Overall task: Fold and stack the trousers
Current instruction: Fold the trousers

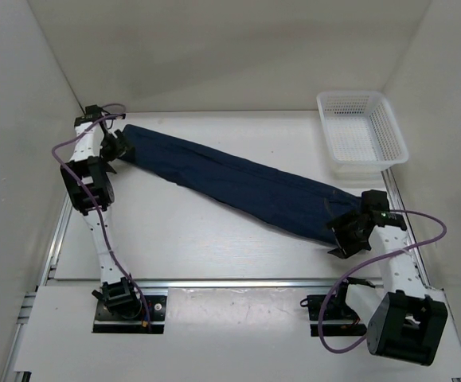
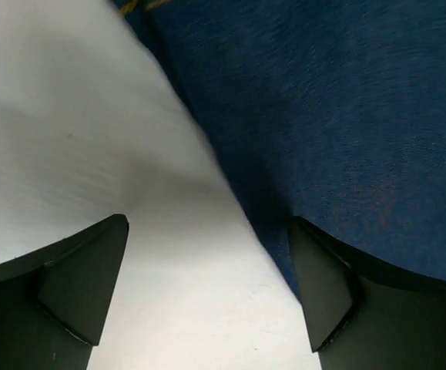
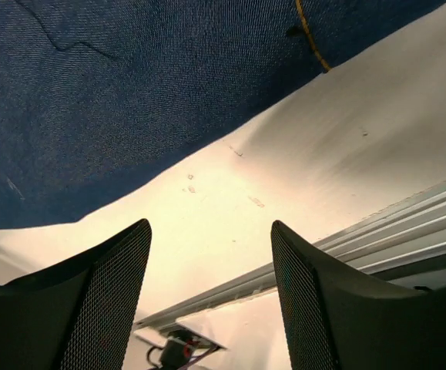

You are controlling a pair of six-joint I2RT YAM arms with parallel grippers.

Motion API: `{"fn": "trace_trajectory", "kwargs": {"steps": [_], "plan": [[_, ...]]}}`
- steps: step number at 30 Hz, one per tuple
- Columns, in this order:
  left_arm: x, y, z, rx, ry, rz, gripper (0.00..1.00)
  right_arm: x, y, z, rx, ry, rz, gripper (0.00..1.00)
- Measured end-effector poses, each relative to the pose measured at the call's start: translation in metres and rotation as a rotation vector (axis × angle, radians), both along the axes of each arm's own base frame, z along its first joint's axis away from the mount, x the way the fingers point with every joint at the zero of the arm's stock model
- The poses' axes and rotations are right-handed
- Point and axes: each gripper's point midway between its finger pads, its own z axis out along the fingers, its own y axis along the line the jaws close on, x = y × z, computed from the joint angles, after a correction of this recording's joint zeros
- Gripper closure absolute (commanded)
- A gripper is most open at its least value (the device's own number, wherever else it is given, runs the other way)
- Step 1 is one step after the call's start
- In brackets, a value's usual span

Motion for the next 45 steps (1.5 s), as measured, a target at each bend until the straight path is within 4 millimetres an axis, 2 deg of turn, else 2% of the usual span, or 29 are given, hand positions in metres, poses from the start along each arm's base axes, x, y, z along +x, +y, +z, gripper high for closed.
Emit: {"fn": "trace_trajectory", "kwargs": {"steps": [1, 5, 6, 7, 9, 10, 14, 15, 17, 19, 22, 25, 28, 31, 32, 33, 34, 35, 36, 37, 38, 39, 41, 43, 44, 45], "plan": [[0.004, -0.001, 0.004, -0.007, -0.018, -0.003, 0.05, 0.0, 0.002, -0.002, 0.015, 0.006, -0.01, 0.31], [0.014, -0.003, 0.006, -0.022, -0.046, -0.004, 0.24, 0.006, 0.003, -0.016, 0.045, 0.026, -0.056, 0.33], [0.017, -0.003, 0.003, -0.027, -0.048, -0.004, 0.33, 0.008, 0.002, -0.019, 0.044, 0.033, -0.069, 0.35], [0.019, -0.003, 0.0, -0.032, -0.048, -0.004, 0.51, 0.01, 0.0, -0.023, 0.038, 0.041, -0.078, 0.36], [0.024, -0.004, -0.002, -0.041, -0.056, 0.0, 0.73, 0.017, -0.005, -0.03, 0.019, 0.048, -0.094, 0.41], [0.025, -0.005, -0.004, -0.046, -0.058, 0.0, 0.9, 0.021, -0.007, -0.035, 0.008, 0.053, -0.102, 0.43], [0.027, -0.007, -0.004, -0.06, -0.061, 0.0, 0.9, 0.037, -0.019, -0.053, -0.038, 0.093, -0.124, 0.65], [0.027, -0.007, -0.004, -0.06, -0.061, 0.001, 0.9, 0.042, -0.022, -0.054, -0.051, 0.102, -0.123, 0.81], [0.026, -0.007, -0.004, -0.059, -0.061, 0.001, 0.9, 0.056, -0.029, -0.052, -0.082, 0.101, -0.117, 1.0], [0.025, -0.005, -0.002, -0.055, -0.057, 0.005, 0.9, 0.078, -0.039, -0.04, -0.124, 0.059, -0.103, 1.0], [0.021, -0.005, 0.004, -0.056, -0.053, 0.007, 0.9, 0.109, -0.054, -0.007, -0.199, -0.052, -0.077, 1.0], [0.018, -0.005, 0.022, -0.071, -0.067, 0.013, 0.9, 0.123, -0.059, 0.032, -0.242, -0.159, -0.044, 1.0], [0.016, -0.005, 0.047, -0.078, -0.1, 0.014, 0.9, 0.119, -0.06, 0.058, -0.266, -0.214, -0.016, 1.0], [0.012, -0.004, 0.071, -0.071, -0.133, 0.014, 0.9, 0.104, -0.058, 0.062, -0.27, -0.198, 0.004, 1.0], [0.006, -0.004, 0.075, -0.065, -0.132, 0.016, 0.9, 0.098, -0.057, 0.06, -0.271, -0.186, 0.008, 0.97], [-0.003, -0.004, 0.077, -0.058, -0.119, 0.02, 0.9, 0.09, -0.058, 0.057, -0.275, -0.17, 0.008, 0.89], [-0.014, -0.002, 0.077, -0.052, -0.099, 0.028, 0.87, 0.081, -0.058, 0.053, -0.277, -0.153, 0.007, 0.75], [-0.026, 0.0, 0.074, -0.045, -0.078, 0.038, 0.72, 0.071, -0.057, 0.049, -0.28, -0.135, 0.008, 0.43], [-0.04, 0.005, 0.071, -0.029, -0.052, 0.048, 0.47, 0.06, -0.059, 0.044, -0.29, -0.116, 0.001, 0.3], [-0.054, 0.011, 0.065, -0.017, -0.019, 0.065, 0.22, 0.05, -0.061, 0.042, -0.304, -0.099, 0.0, 0.23], [-0.068, 0.018, 0.06, -0.008, 0.011, 0.086, 0.0, 0.04, -0.062, 0.04, -0.313, -0.088, -0.002, 0.14], [-0.08, 0.025, 0.055, 0.002, 0.037, 0.11, 0.0, 0.033, -0.064, 0.041, -0.324, -0.084, -0.007, 0.12], [-0.093, 0.04, 0.05, 0.018, 0.067, 0.149, 0.0, 0.025, -0.067, 0.046, -0.341, -0.087, -0.012, 0.12], [-0.095, 0.051, 0.052, 0.037, 0.066, 0.167, 0.0, 0.022, -0.069, 0.052, -0.353, -0.087, -0.016, 0.23], [-0.093, 0.054, 0.057, 0.046, 0.057, 0.167, 0.04, 0.022, -0.07, 0.056, -0.359, -0.089, -0.014, 0.3], [-0.087, 0.054, 0.065, 0.057, 0.04, 0.159, 0.2, 0.024, -0.071, 0.062, -0.366, -0.098, -0.013, 0.6]]}}
